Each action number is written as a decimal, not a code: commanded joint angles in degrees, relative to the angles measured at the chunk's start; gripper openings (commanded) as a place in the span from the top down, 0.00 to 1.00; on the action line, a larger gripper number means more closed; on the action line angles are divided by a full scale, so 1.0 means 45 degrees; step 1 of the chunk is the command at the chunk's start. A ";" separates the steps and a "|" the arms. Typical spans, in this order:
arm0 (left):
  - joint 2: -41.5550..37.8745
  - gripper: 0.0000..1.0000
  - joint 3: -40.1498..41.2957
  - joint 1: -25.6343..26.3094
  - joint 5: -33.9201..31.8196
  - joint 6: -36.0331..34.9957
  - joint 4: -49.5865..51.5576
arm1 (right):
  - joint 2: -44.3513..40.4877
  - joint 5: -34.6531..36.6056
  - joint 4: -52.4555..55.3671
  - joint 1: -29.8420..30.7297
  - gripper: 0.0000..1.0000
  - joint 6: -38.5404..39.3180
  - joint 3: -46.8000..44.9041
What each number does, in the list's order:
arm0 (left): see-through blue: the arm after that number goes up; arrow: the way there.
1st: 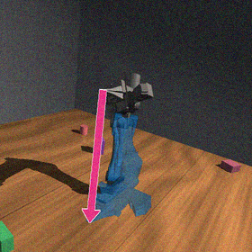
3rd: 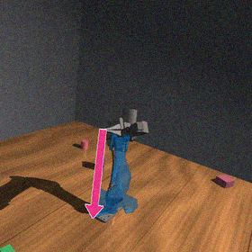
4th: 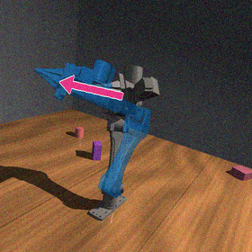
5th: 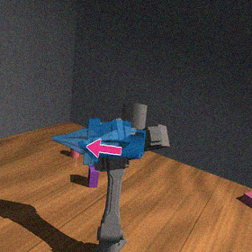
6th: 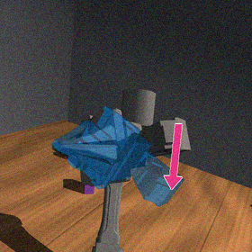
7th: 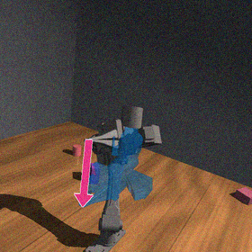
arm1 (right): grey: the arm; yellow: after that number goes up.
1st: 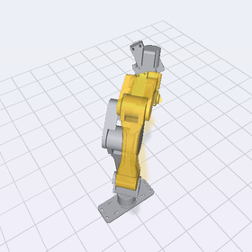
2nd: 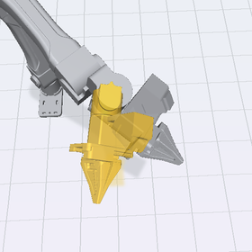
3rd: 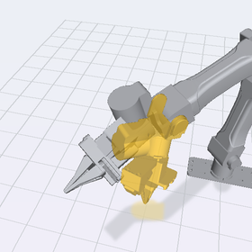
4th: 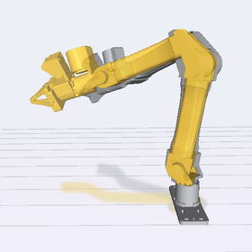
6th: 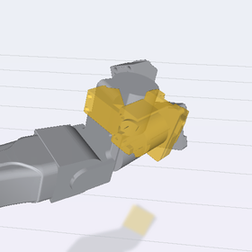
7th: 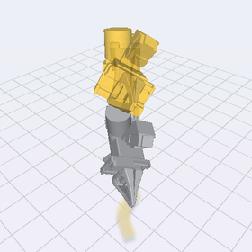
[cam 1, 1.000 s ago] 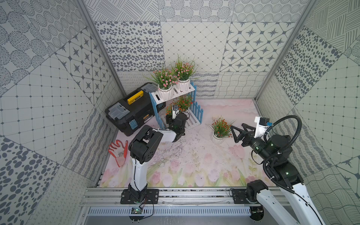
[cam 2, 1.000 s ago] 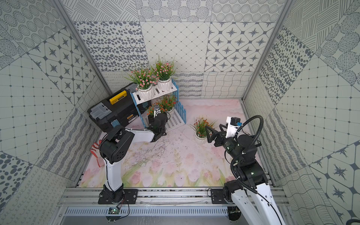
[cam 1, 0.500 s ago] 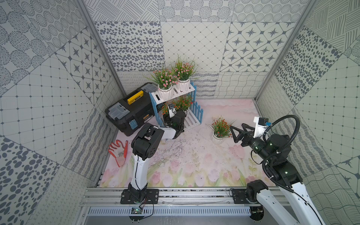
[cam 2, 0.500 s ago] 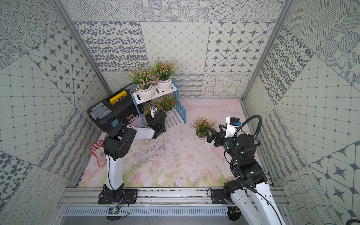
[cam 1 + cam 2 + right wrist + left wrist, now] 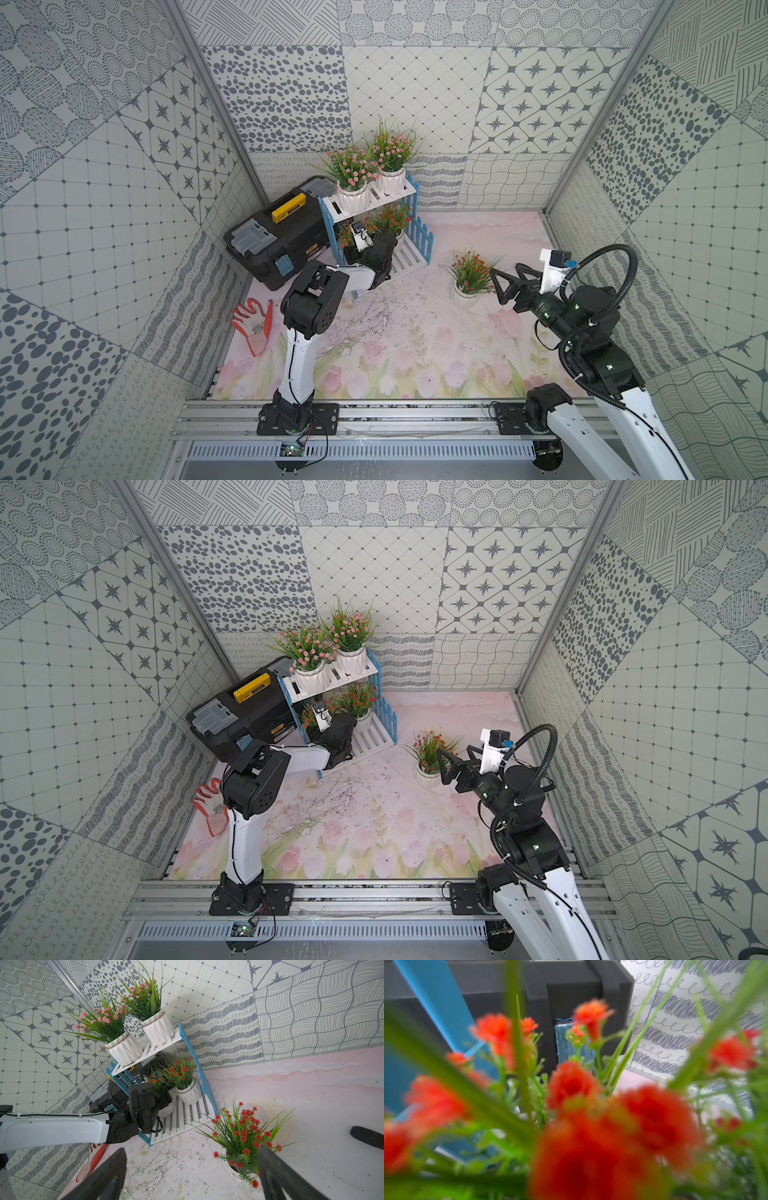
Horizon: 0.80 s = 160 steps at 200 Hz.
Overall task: Place the baby's breath potted plants on the rack by color
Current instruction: Place the baby's breath potted plant on the rack.
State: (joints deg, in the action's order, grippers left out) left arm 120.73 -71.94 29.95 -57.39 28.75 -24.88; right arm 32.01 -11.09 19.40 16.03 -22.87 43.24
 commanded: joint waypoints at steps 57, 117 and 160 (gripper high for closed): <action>-0.0324 0.04 -0.0146 0.0052 0.0315 0.1809 0.2258 | -0.0372 -0.0035 -0.0484 -0.0047 0.02 0.0259 -0.0237; -0.0582 0.02 -0.0298 0.0498 0.0701 0.0564 0.2031 | -0.0473 -0.0092 -0.0473 -0.0050 0.02 0.0220 -0.0391; -0.0935 0.02 -0.0426 0.0964 0.0453 0.0138 0.2650 | -0.0453 -0.0131 -0.0517 -0.0047 0.02 0.0200 -0.0467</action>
State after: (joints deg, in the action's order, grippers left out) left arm 118.45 -72.99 32.64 -54.94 32.08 -16.10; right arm 30.57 -11.18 19.46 16.03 -22.24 41.87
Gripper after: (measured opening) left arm 0.983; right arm 0.979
